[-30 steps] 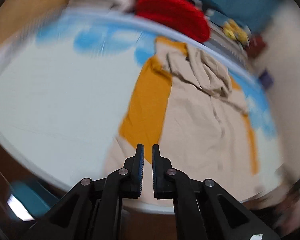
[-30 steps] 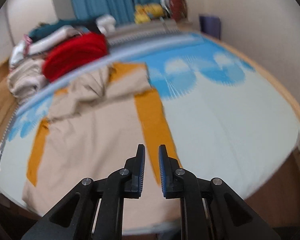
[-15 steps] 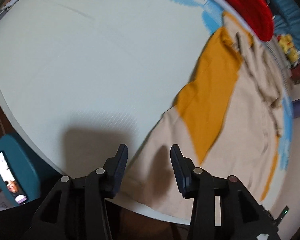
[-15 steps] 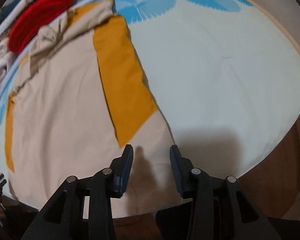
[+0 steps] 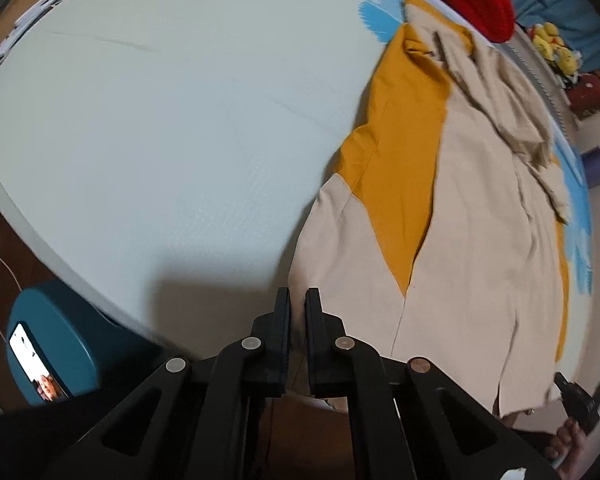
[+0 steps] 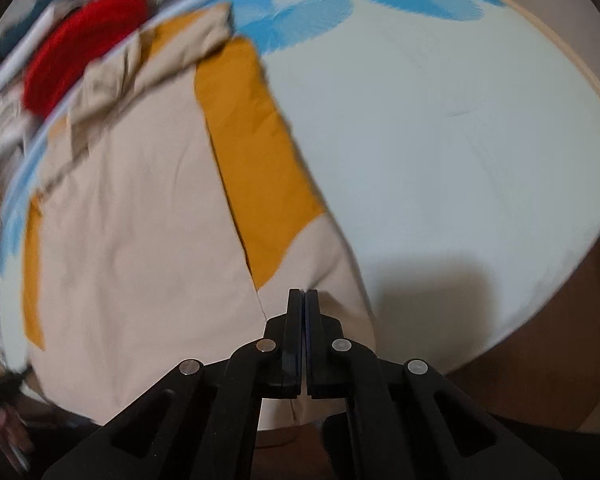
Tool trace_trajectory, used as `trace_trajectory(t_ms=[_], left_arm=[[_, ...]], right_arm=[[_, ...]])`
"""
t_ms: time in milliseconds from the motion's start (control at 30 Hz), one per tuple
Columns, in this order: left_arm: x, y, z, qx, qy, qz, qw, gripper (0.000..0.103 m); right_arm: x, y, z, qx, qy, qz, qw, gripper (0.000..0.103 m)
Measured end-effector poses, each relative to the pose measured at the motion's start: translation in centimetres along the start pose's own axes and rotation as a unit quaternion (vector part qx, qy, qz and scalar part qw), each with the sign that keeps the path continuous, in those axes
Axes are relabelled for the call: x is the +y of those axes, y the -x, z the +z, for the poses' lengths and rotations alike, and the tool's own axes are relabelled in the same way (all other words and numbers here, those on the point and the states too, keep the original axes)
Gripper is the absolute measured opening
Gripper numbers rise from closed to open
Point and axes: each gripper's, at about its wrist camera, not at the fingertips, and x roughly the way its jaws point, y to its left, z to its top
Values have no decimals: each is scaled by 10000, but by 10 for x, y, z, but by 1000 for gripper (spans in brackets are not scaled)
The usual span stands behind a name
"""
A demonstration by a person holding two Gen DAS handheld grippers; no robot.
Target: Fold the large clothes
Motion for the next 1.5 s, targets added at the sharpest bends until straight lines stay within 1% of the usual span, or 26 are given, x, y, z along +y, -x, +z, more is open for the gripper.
trace_trajectory(t_ms=[33, 100, 133, 167, 200, 233, 300, 333, 367, 400, 467, 533, 567, 600, 833, 933, 1033, 1100, 1133, 1200, 1233, 1300, 1400, 1433, 1467, 1500], left_arm=[[0, -2, -5, 67, -37, 52, 10000, 6], [1, -14, -8, 240, -57, 177, 9995, 9], [3, -20, -7, 359, -18, 242, 9991, 12], [3, -23, -4, 382, 48, 237, 9990, 12], [6, -25, -1, 408, 164, 188, 9989, 16], [8, -25, 2, 407, 237, 152, 9988, 22], [11, -22, 4, 298, 354, 35, 9989, 26], [11, -22, 4, 275, 336, 22, 9991, 26], [11, -23, 5, 278, 306, 46, 9991, 26], [10, -26, 6, 295, 267, 88, 9992, 26], [1, -33, 5, 355, 172, 194, 9990, 26], [-5, -38, 3, 389, 52, 330, 9987, 26], [-8, -40, 4, 392, 14, 371, 9985, 26], [-10, -41, 4, 393, -39, 422, 9983, 26], [-14, -46, 4, 404, -191, 576, 9973, 26], [-15, -48, 4, 401, -223, 602, 9971, 26], [-21, -51, 3, 396, -248, 641, 9968, 26], [-25, -52, 1, 388, -281, 671, 9966, 26], [-26, -52, 0, 384, -302, 688, 9964, 26], [-29, -54, -1, 379, -344, 709, 9962, 26], [-31, -54, -1, 377, -366, 711, 9961, 26], [-33, -55, -2, 372, -387, 702, 9961, 26], [-36, -55, -2, 377, -396, 695, 9961, 26], [-36, -56, -3, 386, -398, 702, 9960, 26], [-36, -56, -3, 392, -396, 708, 9959, 26], [-37, -57, -3, 399, -407, 716, 9958, 26]], right_arm=[[-6, 0, -1, 35, -103, -110, 9999, 0], [-11, -7, -2, 120, -124, -651, 9977, 0], [-14, -12, -1, 183, -205, -711, 9971, 0], [-17, -17, 0, 287, -352, -494, 9977, 0], [-19, -18, 0, 309, -436, -319, 9981, 0], [-20, -17, 2, 255, -518, -174, 9982, 2], [-20, -10, 5, 30, -597, -20, 9982, 7], [-17, -9, 8, -30, -587, 69, 9982, 9], [-14, -9, 8, -30, -550, 131, 9984, 19], [-11, -11, 7, -2, -517, 145, 9986, 34], [-4, -22, 8, 177, -387, 68, 9991, 51], [-2, -32, 9, 380, -243, -81, 9989, 51], [1, -38, 7, 506, -141, -229, 9984, 51], [0, -40, 7, 554, -83, -294, 9980, 51], [13, -42, 6, 574, 173, -461, 9971, 51], [19, -42, 5, 588, 288, -488, 9967, 47], [24, -43, 5, 596, 394, -455, 9964, 37], [23, -43, 2, 592, 456, -426, 9963, 27], [24, -43, 1, 588, 487, -400, 9963, 24], [27, -40, 1, 558, 512, -252, 9968, 9], [28, -38, 2, 537, 528, -152, 9970, 7], [30, -36, 1, 524, 530, -29, 9972, 7], [27, -40, -1, 539, 416, -137, 9976, 10], [22, -42, 1, 566, 297, -136, 9979, 12], [17, -42, 3, 585, 176, -142, 9980, 20], [14, -43, 4, 588, 94, -140, 9981, 24]])
